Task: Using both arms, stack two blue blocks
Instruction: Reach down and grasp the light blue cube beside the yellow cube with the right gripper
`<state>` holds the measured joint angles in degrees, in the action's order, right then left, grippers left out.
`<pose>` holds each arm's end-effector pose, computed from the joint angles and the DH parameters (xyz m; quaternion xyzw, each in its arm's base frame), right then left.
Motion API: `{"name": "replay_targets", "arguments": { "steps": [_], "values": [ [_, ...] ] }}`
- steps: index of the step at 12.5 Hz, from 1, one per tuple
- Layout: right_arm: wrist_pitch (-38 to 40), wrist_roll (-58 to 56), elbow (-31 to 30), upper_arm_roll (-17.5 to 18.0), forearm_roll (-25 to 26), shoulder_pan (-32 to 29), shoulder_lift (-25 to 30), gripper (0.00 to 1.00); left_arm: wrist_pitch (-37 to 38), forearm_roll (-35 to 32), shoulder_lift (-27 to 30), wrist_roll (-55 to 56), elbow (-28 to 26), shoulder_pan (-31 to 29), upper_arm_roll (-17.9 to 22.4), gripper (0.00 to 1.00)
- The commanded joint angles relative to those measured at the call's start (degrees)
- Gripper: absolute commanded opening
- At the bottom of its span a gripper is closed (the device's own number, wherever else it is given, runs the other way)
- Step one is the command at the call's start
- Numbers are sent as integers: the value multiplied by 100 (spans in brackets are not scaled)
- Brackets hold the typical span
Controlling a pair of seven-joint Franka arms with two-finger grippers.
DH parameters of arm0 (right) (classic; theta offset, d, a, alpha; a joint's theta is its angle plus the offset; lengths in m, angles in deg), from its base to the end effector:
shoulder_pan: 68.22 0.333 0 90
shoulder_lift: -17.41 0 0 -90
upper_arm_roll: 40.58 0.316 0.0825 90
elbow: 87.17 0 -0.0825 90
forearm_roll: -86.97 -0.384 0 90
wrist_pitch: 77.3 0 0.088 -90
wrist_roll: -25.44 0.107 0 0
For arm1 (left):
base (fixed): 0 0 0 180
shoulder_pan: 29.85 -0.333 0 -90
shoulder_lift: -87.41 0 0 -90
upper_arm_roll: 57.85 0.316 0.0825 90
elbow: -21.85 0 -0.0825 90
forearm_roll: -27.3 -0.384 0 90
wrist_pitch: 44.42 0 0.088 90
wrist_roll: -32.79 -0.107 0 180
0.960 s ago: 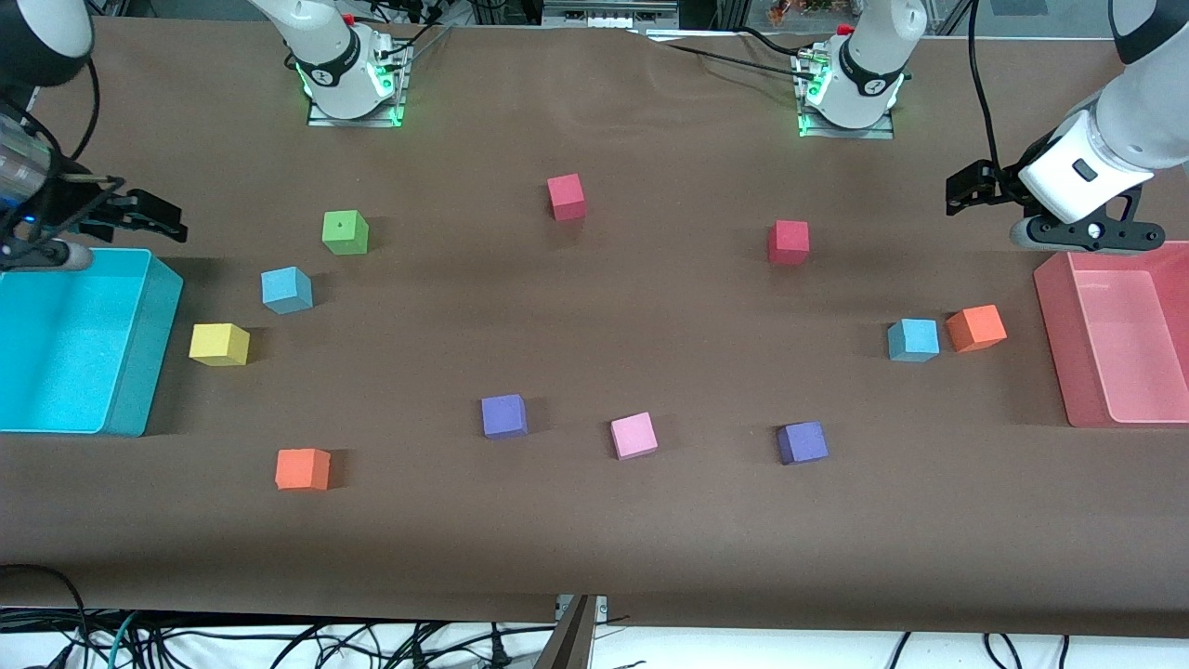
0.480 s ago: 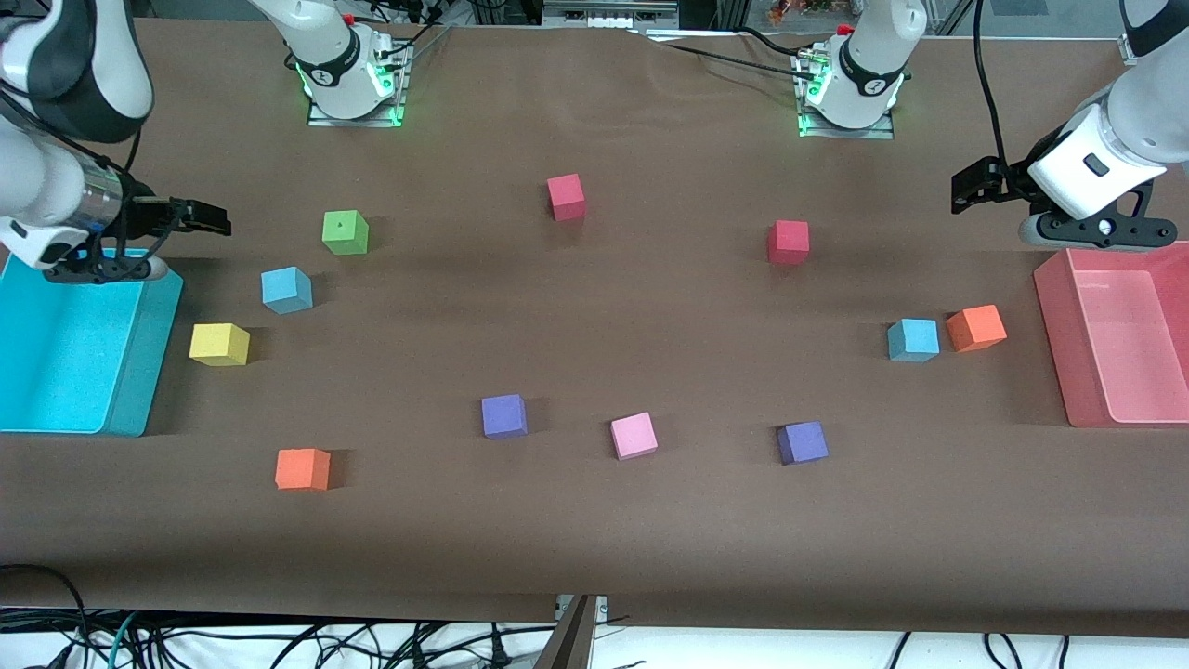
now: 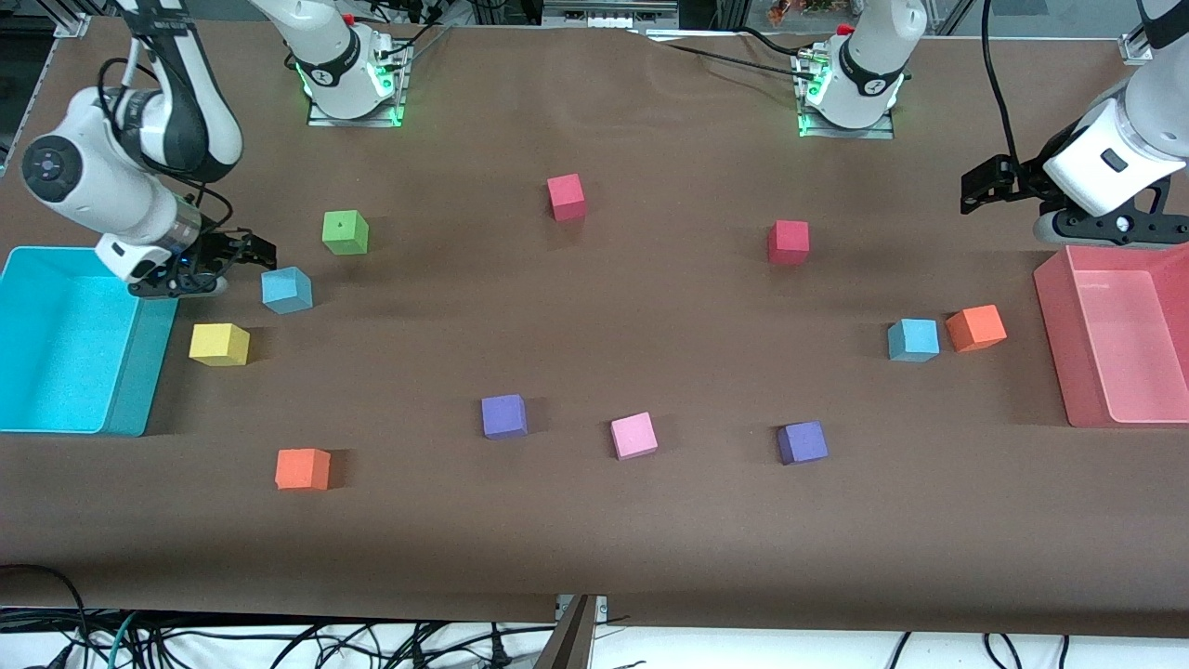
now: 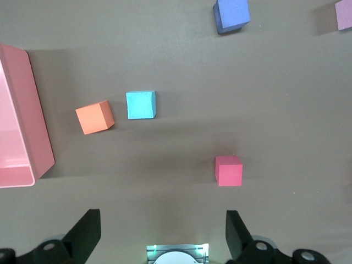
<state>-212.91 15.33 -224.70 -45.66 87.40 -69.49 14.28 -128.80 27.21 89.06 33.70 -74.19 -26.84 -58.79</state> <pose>0.4821 -0.0539 0.2851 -0.9984 -0.0355 0.0442 0.0014 0.5294 -0.0365 0.5834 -0.9958 0.0264 0.0871 0.0047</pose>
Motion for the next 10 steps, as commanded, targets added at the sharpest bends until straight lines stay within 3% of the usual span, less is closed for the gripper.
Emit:
{"name": "replay_targets", "arguments": {
  "steps": [1,10],
  "values": [
    [-491,-78,-64,-1,71,13,-258,99,176,89,-104,6,200,-29,-28,100],
    [-1222,-491,-275,51,80,30,-821,99,220,89,-95,32,209,-29,-55,100]
  ]
}}
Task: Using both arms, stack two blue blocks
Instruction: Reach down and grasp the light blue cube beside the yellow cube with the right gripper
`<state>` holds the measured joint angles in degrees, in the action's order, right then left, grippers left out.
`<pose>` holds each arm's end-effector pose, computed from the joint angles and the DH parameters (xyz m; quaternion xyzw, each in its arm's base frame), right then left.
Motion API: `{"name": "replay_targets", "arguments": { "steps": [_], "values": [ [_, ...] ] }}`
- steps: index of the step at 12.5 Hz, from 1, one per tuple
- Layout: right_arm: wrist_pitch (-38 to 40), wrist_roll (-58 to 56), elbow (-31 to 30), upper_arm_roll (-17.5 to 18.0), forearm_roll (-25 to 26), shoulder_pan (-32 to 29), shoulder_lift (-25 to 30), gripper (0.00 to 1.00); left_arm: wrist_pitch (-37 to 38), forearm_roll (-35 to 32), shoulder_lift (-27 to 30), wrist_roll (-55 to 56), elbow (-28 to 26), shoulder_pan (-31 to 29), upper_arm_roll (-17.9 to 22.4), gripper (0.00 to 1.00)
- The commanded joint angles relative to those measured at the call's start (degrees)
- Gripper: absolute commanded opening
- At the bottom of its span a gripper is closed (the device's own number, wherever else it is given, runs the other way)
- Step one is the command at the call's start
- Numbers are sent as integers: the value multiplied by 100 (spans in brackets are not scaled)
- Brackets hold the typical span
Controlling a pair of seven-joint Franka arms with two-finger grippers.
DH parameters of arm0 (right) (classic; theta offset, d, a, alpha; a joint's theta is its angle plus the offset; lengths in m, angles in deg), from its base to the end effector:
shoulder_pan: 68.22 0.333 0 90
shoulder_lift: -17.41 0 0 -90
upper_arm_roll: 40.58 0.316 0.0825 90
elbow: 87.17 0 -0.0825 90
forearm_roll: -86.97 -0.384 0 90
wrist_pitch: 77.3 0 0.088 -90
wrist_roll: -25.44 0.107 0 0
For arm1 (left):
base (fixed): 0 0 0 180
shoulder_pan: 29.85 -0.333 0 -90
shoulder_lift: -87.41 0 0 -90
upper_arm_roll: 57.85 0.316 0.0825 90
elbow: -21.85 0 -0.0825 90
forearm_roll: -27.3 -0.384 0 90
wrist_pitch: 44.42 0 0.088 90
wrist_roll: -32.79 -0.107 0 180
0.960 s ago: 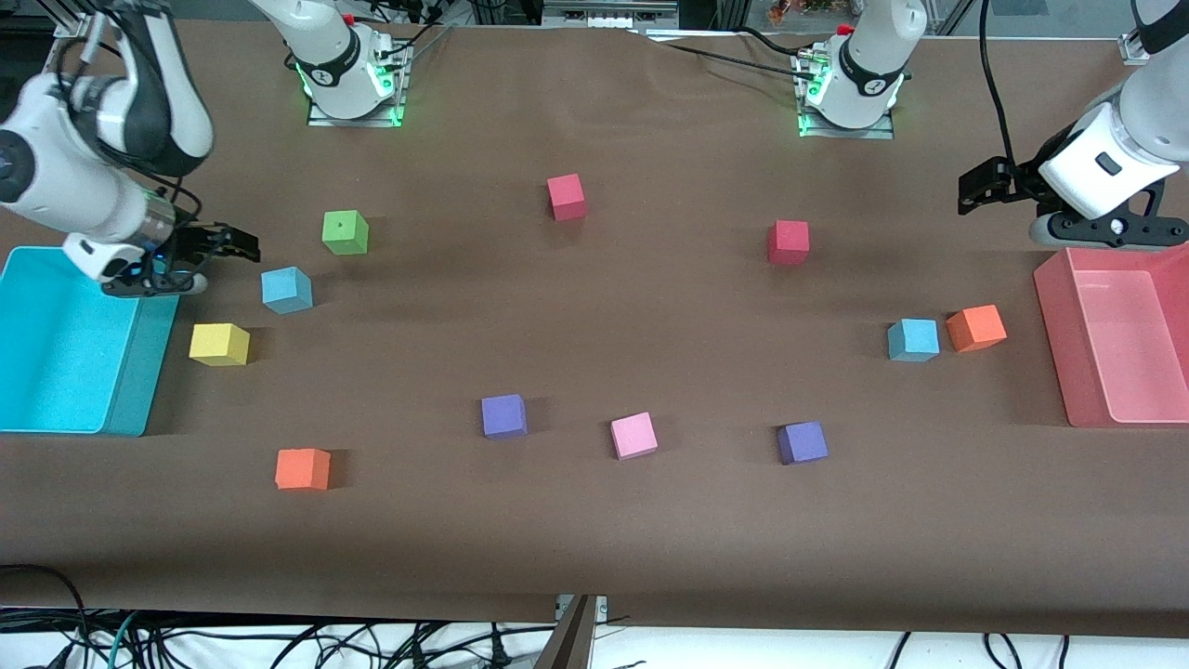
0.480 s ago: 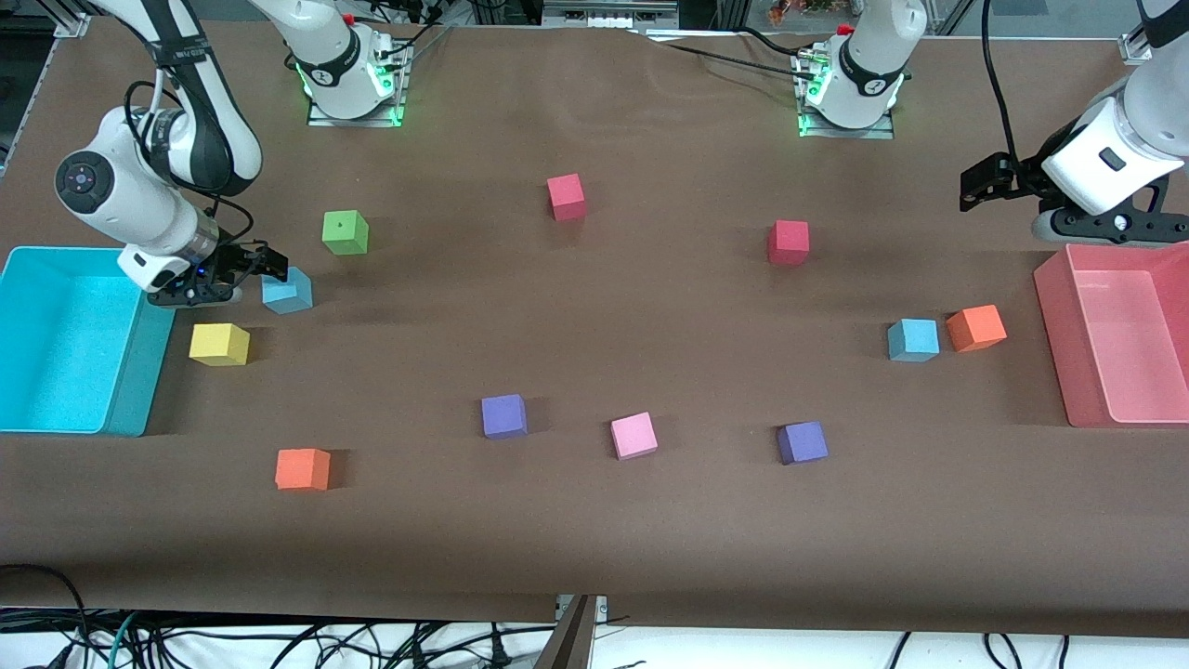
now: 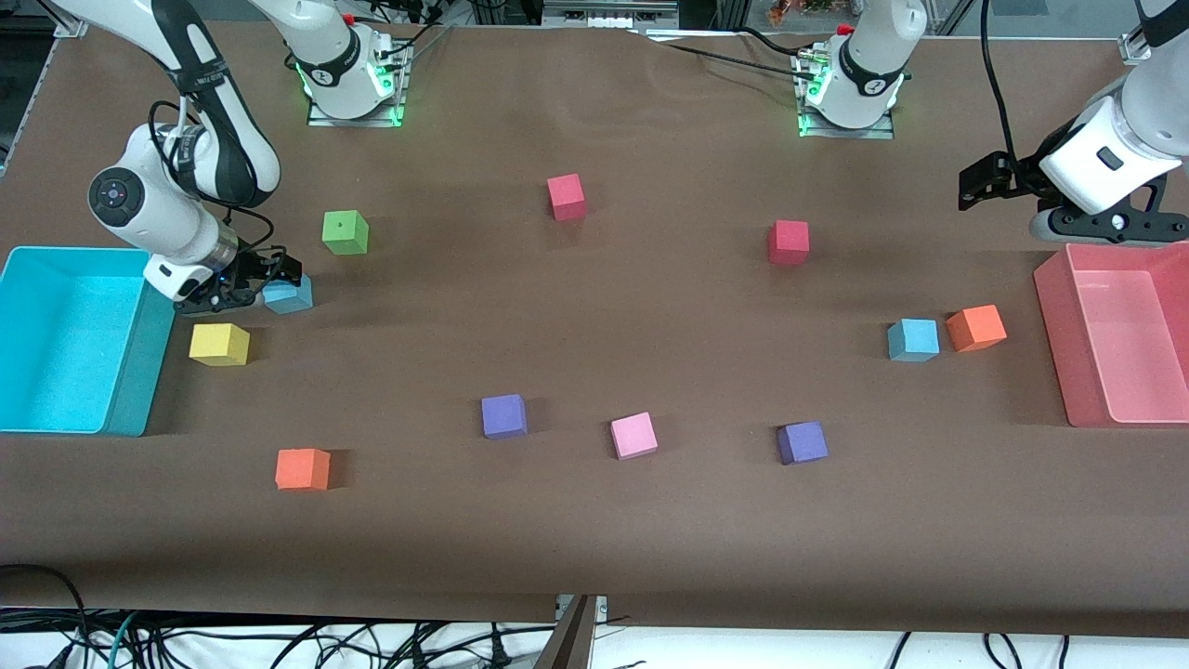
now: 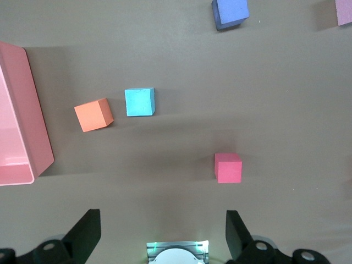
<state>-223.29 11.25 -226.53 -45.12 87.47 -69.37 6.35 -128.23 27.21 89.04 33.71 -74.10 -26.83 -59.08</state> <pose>0.4800 -0.0487 0.2209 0.9962 0.0782 -0.0395 0.0031 0.5282 -0.0392 0.5833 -0.9954 0.0289 0.0914 0.0052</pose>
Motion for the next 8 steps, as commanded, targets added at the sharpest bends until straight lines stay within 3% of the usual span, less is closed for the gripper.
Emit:
{"name": "replay_targets", "arguments": {
  "steps": [1,4,5,8],
  "values": [
    [-193,-84,-92,-3,72,19,-63,99,163,89,-84,23,199,-30,-26,100],
    [-509,-171,-92,6,72,19,-256,98,180,97,-84,23,199,-30,-8,100],
    [-518,-190,-92,6,72,19,-266,88,180,97,-84,14,199,-30,27,100],
    [-474,-181,-83,15,72,27,-292,30,180,97,-84,14,199,-39,36,100]
  ]
}}
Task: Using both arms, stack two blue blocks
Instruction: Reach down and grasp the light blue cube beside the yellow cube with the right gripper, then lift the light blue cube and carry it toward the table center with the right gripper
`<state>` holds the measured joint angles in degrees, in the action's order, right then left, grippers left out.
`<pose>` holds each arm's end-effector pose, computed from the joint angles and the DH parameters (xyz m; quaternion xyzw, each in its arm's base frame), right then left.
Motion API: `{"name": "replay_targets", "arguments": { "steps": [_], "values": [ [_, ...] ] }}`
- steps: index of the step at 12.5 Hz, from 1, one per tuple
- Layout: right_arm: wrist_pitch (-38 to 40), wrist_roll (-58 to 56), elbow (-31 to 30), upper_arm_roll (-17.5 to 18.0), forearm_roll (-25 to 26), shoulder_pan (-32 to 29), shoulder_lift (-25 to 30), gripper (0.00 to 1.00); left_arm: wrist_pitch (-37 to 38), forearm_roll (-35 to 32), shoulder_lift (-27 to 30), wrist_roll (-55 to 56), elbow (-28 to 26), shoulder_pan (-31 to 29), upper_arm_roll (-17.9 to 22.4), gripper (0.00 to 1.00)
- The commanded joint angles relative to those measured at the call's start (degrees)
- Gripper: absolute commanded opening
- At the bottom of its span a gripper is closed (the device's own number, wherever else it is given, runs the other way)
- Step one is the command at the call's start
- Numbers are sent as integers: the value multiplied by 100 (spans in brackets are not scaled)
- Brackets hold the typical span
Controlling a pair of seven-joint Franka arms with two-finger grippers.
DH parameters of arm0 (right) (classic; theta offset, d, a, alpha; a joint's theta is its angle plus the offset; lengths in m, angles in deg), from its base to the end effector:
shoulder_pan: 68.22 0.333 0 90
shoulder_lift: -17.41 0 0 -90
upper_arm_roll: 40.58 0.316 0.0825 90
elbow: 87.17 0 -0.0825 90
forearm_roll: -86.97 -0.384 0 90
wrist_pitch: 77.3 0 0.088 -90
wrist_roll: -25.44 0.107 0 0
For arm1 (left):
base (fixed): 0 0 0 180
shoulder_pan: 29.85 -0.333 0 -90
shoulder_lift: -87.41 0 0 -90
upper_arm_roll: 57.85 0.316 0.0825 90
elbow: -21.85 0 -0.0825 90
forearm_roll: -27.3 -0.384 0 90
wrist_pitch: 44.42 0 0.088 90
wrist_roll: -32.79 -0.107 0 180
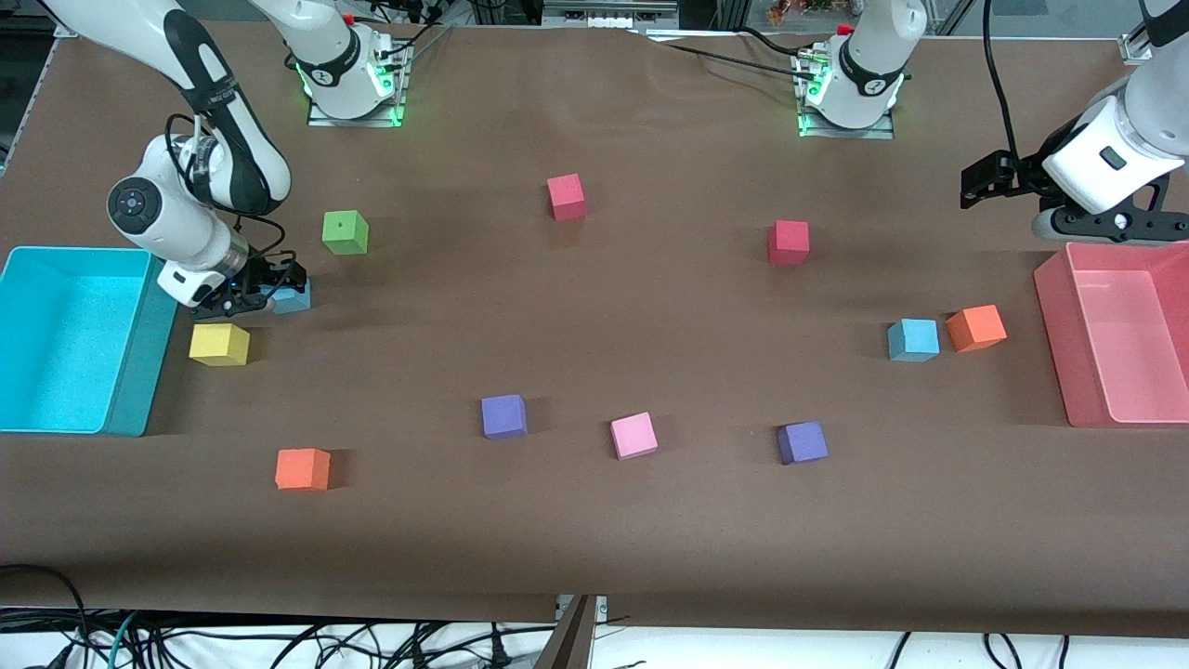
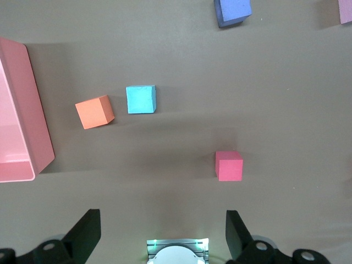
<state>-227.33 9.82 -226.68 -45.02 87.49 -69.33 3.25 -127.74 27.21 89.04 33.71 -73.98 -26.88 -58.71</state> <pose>0.4803 -0.0479 0.1996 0.9951 0.0926 -0.0330 0.0057 0.5275 -0.0352 0.5837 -0.9952 0.0252 0.0947 0.0049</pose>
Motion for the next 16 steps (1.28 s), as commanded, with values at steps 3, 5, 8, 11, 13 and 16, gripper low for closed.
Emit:
{"name": "replay_targets", "arguments": {
  "steps": [3,5,8,11,13,16],
  "values": [
    [34,-12,-16,110,71,14,219,26,132,97,-84,14,197,-34,-2,100],
    [244,-20,142,137,71,14,509,26,132,89,-93,14,188,-34,-2,100],
    [1830,119,1044,286,10,14,704,26,114,80,-102,23,188,-34,-2,100],
    [3494,838,2283,313,1,487,625,27,88,71,-102,23,188,-34,-2,100],
    [3857,1453,2856,610,-17,821,468,28,70,80,-110,23,179,-34,-10,100],
    [4052,3568,3541,1093,-17,1480,-111,29,35,36,-49,23,153,-34,-11,100]
  ]
}}
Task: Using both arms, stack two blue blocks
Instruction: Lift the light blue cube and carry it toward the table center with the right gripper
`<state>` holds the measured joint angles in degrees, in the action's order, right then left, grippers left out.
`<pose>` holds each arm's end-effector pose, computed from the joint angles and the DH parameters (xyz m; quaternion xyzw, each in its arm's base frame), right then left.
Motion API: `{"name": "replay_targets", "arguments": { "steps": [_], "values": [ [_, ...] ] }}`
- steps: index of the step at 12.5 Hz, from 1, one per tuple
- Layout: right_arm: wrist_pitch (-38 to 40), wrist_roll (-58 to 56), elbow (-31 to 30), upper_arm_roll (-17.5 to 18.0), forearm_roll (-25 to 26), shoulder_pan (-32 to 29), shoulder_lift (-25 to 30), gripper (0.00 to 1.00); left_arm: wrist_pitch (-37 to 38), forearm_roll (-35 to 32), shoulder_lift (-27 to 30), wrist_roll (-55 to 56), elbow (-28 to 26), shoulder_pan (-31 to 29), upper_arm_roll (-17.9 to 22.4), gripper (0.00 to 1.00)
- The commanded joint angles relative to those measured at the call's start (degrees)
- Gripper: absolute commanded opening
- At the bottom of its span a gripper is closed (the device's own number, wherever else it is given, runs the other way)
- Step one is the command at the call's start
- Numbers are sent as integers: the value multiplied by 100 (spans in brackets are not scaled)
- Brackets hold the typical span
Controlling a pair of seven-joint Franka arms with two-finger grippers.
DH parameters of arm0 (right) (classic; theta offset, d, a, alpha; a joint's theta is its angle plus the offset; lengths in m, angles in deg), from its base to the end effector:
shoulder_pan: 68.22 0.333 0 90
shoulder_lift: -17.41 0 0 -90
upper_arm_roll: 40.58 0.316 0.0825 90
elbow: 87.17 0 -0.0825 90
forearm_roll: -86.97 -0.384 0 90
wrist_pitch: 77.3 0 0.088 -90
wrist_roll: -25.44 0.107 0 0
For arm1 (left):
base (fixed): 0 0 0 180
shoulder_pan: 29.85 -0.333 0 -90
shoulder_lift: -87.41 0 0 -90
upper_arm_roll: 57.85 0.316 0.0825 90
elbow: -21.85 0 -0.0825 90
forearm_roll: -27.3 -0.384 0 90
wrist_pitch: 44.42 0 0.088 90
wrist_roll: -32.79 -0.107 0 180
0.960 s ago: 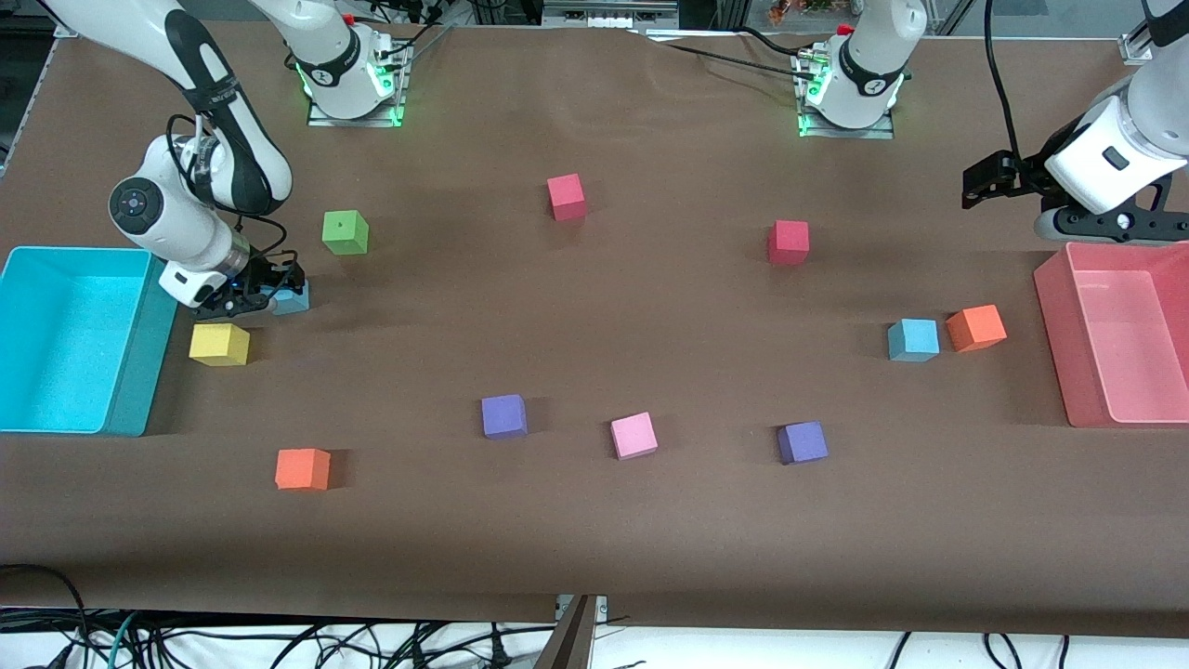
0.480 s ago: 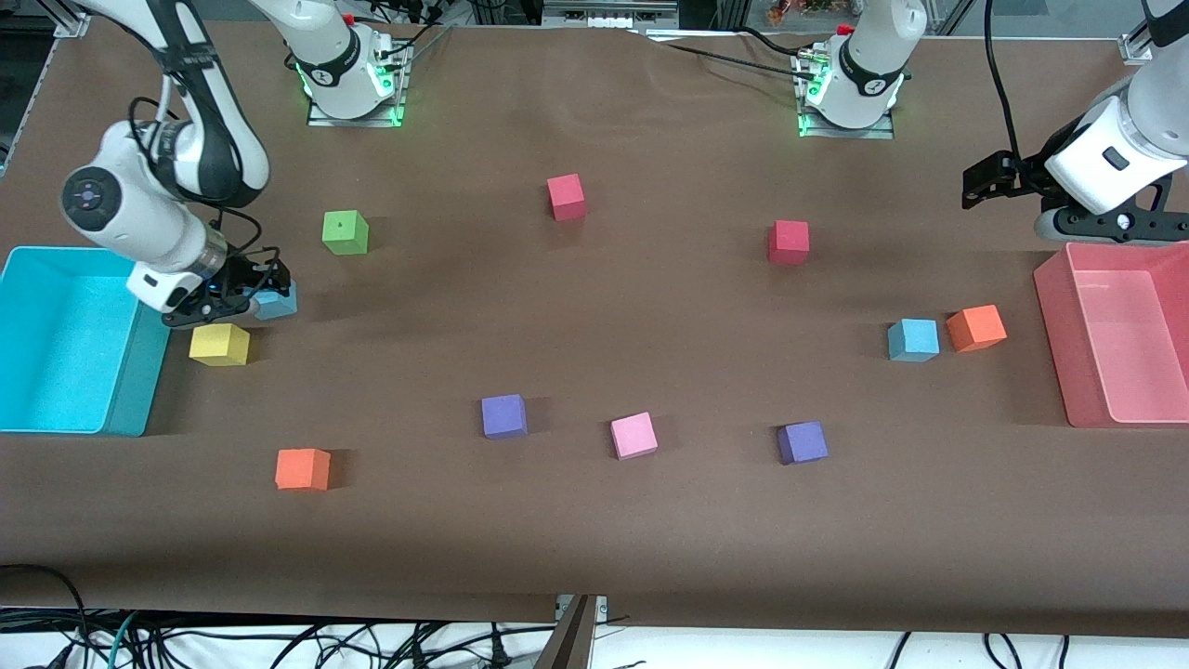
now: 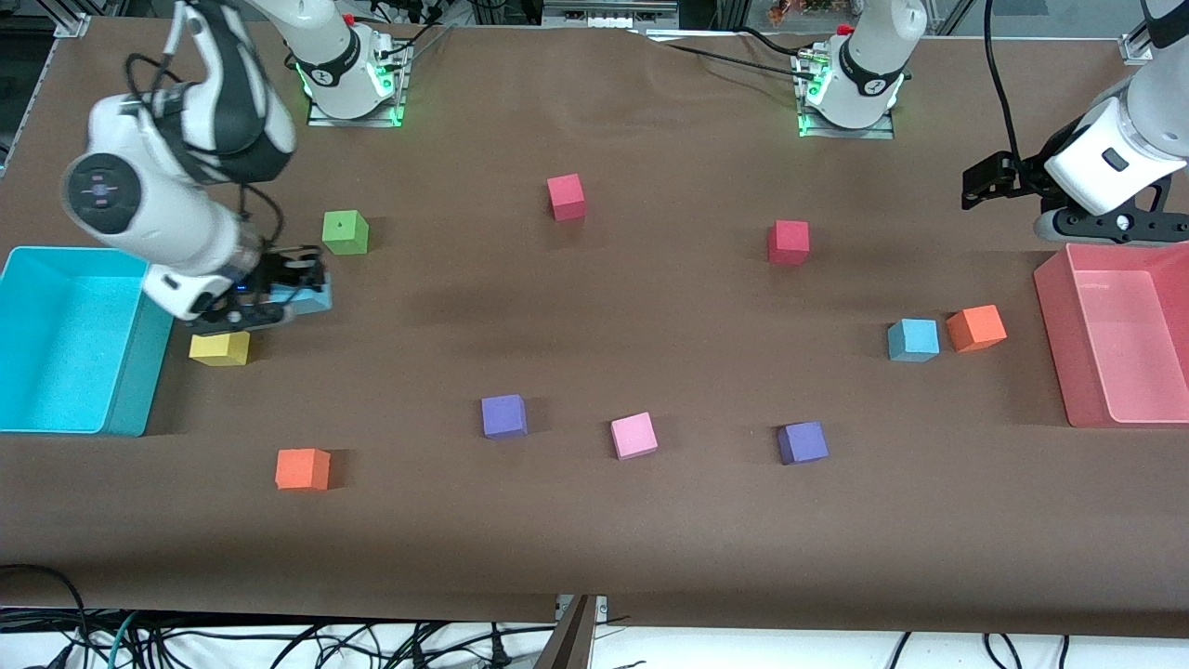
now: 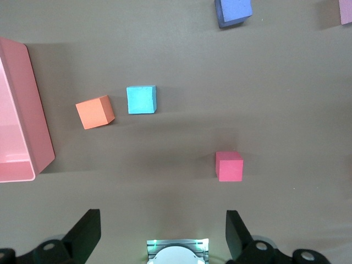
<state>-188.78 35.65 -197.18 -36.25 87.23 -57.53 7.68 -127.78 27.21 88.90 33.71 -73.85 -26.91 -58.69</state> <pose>0.5614 0.1489 0.3934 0.9965 0.0428 -0.0710 0.0114 0.5284 -0.0348 0.5835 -0.9952 0.0248 0.0944 0.0049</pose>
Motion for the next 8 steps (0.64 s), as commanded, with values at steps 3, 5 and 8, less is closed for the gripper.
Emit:
{"name": "replay_targets", "arguments": {
  "steps": [3,5,8],
  "values": [
    [-31,2377,1514,534,-78,977,-1591,29,4,27,35,14,78,-154,-21,100],
    [-600,2731,2103,631,-254,1372,-2267,29,-5,27,35,5,52,-163,-12,100],
    [-1182,3601,2956,631,-202,1936,-3226,29,-241,36,17,14,-114,-163,-12,100]
  ]
}}
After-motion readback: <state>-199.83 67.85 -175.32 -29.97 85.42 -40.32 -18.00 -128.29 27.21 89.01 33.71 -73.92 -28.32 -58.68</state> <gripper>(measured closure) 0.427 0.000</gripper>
